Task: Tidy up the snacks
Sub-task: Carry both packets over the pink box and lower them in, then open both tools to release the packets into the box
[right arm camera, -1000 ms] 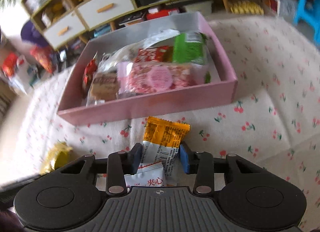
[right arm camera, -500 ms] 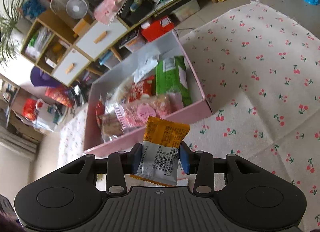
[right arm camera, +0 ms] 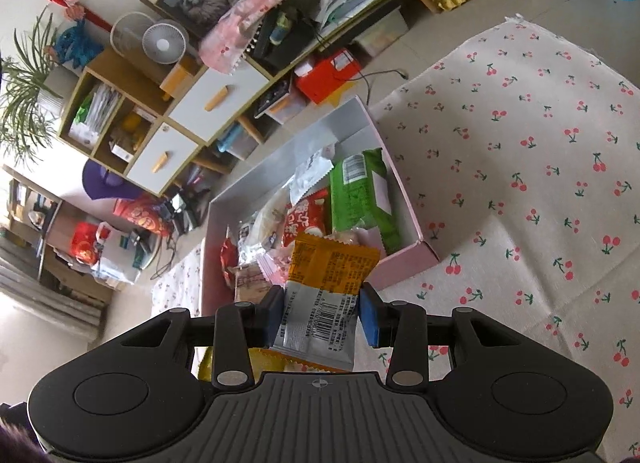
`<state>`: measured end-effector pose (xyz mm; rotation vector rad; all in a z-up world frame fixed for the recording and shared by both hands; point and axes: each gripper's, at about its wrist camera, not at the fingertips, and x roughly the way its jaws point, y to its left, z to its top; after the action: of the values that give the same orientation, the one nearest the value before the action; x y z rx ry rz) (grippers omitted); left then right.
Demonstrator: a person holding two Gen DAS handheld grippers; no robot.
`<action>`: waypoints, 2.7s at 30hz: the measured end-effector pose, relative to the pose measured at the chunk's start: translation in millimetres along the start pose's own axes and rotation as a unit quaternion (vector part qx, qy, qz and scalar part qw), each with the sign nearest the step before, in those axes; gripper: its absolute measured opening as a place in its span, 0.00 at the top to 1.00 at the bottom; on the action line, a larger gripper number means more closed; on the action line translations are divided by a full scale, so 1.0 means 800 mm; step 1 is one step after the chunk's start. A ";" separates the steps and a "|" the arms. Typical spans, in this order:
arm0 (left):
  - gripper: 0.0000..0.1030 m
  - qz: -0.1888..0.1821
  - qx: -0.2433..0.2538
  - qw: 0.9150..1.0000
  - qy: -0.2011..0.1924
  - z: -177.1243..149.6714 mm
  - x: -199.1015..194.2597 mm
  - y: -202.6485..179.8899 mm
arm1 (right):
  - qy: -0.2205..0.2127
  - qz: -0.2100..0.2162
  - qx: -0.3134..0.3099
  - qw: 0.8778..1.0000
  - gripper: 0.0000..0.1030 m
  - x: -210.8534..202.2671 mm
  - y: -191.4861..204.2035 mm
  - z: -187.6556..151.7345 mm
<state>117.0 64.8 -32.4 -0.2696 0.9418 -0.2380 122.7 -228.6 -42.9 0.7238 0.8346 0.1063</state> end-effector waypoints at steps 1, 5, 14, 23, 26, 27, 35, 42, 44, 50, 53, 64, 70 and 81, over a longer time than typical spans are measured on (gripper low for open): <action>0.92 0.005 0.008 1.000 -0.002 0.000 0.001 -0.002 | 0.001 0.000 -0.001 1.000 0.62 0.000 0.000 0.000; 0.92 -0.006 0.008 1.000 -0.003 -0.002 0.008 0.001 | 0.005 0.000 -0.002 1.000 0.62 0.002 0.001 -0.002; 0.96 -0.038 0.021 0.999 -0.032 0.000 -0.014 -0.021 | 0.006 0.005 -0.010 1.000 0.62 0.000 0.006 -0.002; 0.96 -0.040 0.045 0.993 -0.106 0.028 -0.046 -0.040 | -0.009 0.011 0.003 1.000 0.62 -0.006 0.007 0.015; 0.96 -0.027 0.034 0.991 -0.125 0.047 -0.033 -0.040 | -0.012 0.017 0.011 1.000 0.62 0.001 0.007 0.029; 0.96 -0.022 0.032 0.991 -0.130 0.056 -0.025 -0.041 | -0.014 0.014 0.012 1.000 0.62 0.005 0.007 0.034; 0.96 -0.017 0.010 0.989 -0.150 0.095 0.027 -0.048 | -0.033 0.005 0.017 0.999 0.62 0.044 0.001 0.088; 0.96 -0.024 -0.014 0.987 -0.160 0.100 0.063 -0.044 | -0.040 -0.014 -0.009 0.999 0.62 0.087 0.000 0.125; 0.96 -0.017 -0.014 0.987 -0.161 0.097 0.071 -0.043 | -0.042 -0.023 -0.020 0.999 0.62 0.098 0.001 0.132; 0.95 0.005 -0.008 0.987 -0.160 0.094 0.082 -0.040 | -0.042 -0.039 -0.051 0.997 0.62 0.118 0.005 0.142; 0.93 0.011 -0.005 0.988 -0.153 0.096 0.083 -0.038 | -0.039 -0.044 -0.055 0.997 0.60 0.123 0.005 0.144; 0.46 0.023 0.035 0.990 -0.136 0.091 0.074 -0.046 | -0.039 -0.041 -0.064 0.996 0.37 0.101 0.011 0.143; 0.35 0.032 0.063 0.989 -0.132 0.084 0.055 -0.055 | -0.038 -0.045 -0.070 0.996 0.32 0.076 0.015 0.130; 0.16 0.044 0.093 0.989 -0.107 0.048 0.020 -0.063 | -0.032 -0.057 -0.121 0.990 0.22 0.016 0.026 0.080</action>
<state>153.3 16.9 -6.7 -0.0795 0.7107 -0.2100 181.0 -243.4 -9.4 0.4481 0.7834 0.0799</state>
